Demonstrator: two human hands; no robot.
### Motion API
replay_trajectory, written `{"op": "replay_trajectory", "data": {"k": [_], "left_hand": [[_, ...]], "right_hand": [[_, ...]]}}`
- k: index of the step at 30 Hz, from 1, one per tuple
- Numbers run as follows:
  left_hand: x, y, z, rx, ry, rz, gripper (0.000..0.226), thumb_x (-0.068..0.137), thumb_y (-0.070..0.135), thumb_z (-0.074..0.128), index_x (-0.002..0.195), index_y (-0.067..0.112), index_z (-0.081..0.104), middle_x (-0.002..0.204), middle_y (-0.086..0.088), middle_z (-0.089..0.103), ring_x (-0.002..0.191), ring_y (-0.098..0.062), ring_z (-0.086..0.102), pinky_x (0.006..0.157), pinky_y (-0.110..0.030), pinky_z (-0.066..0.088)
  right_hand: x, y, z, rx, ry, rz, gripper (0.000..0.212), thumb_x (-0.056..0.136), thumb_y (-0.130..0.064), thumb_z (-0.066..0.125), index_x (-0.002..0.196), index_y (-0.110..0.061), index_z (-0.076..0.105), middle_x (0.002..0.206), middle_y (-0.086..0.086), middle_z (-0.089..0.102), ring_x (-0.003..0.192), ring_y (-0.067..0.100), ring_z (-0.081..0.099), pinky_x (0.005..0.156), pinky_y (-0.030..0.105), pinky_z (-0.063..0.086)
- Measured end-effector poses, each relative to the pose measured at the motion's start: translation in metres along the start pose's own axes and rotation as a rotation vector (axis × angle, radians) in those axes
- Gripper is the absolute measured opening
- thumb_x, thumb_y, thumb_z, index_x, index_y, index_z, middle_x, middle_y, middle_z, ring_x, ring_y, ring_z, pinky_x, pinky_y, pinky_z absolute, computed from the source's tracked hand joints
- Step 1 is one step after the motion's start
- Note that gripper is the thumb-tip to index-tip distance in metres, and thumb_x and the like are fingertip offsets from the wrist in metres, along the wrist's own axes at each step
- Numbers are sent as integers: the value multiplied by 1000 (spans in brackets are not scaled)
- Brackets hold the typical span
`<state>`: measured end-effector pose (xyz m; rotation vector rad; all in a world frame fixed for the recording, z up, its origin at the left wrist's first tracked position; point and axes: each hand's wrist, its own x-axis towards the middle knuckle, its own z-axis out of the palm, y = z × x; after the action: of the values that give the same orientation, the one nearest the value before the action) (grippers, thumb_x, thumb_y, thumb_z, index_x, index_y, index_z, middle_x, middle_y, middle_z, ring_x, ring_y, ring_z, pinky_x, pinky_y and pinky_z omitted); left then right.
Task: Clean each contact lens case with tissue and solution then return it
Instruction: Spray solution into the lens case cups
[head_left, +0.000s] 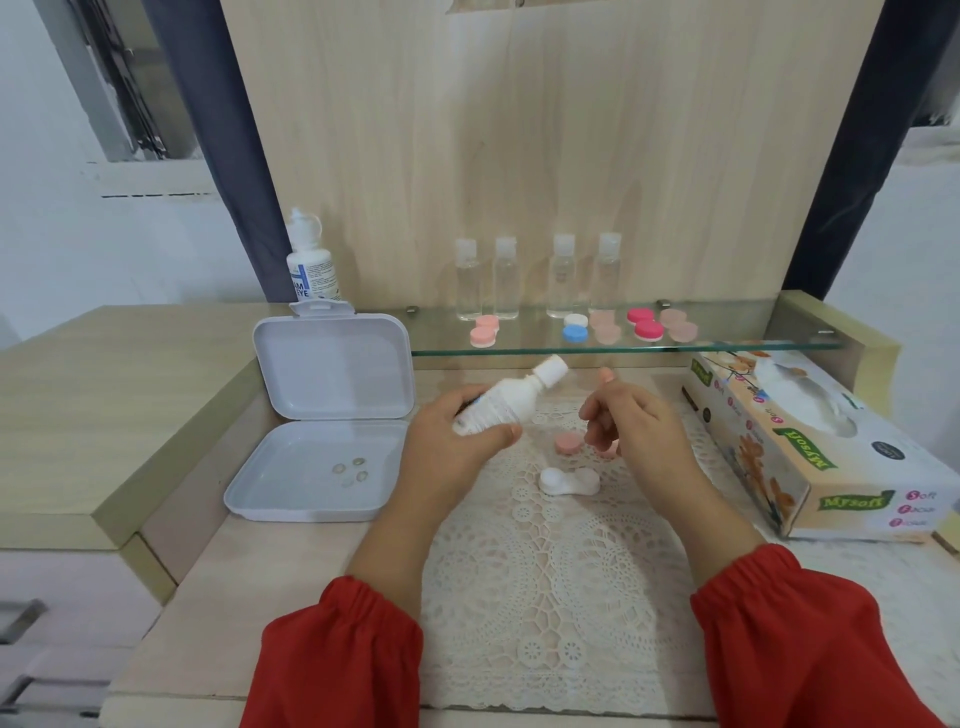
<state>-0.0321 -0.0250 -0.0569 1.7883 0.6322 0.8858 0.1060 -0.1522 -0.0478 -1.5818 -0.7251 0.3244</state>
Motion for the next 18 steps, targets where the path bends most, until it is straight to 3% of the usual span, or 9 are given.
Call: {"op": "replay_trajectory", "data": {"k": [3,6,8,10,13,18], "left_hand": [[4,-2,2,-24,105,-49,35,78,18,76,107,22,58,100,10,64,85,-1,61,79,-33,55],[7,-8,5,64,149,-52,36,77,20,74,107,22,54,98,12,62,88,-5,60,82,-33,52],[7,-10,6,108,139,-40,37,77,22,75,105,24,52,96,14,60,89,-6,59,83,-31,50],[7,-12,7,123,130,-35,36,78,24,76,103,25,51,95,16,58,90,-6,59,84,-31,50],[9,-14,9,139,123,-40,37,77,26,78,102,26,51,94,18,57,92,-8,59,86,-32,50],[11,-17,10,154,109,-44,39,76,29,79,105,25,53,101,12,61,93,-8,59,86,-31,50]], "right_hand": [[-4,5,-8,-77,-85,-12,28,94,-32,57,79,-10,65,60,-7,64,63,9,54,69,26,44],[-9,11,-17,-200,-170,-21,13,89,-26,67,82,-15,66,60,-19,63,56,-5,51,59,11,40],[-10,17,-24,-322,-184,-36,10,86,-30,69,77,-26,67,66,-11,64,59,0,50,57,14,40],[-9,23,-28,-410,-194,-44,10,86,-29,68,77,-31,67,78,0,67,68,8,53,65,24,43],[-9,23,-29,-412,-239,-34,4,84,-33,71,82,-34,67,85,-2,67,71,9,53,68,24,44],[-11,17,-27,-524,-324,-18,33,69,-37,84,93,-39,61,98,-15,56,75,-1,51,67,15,37]]}}
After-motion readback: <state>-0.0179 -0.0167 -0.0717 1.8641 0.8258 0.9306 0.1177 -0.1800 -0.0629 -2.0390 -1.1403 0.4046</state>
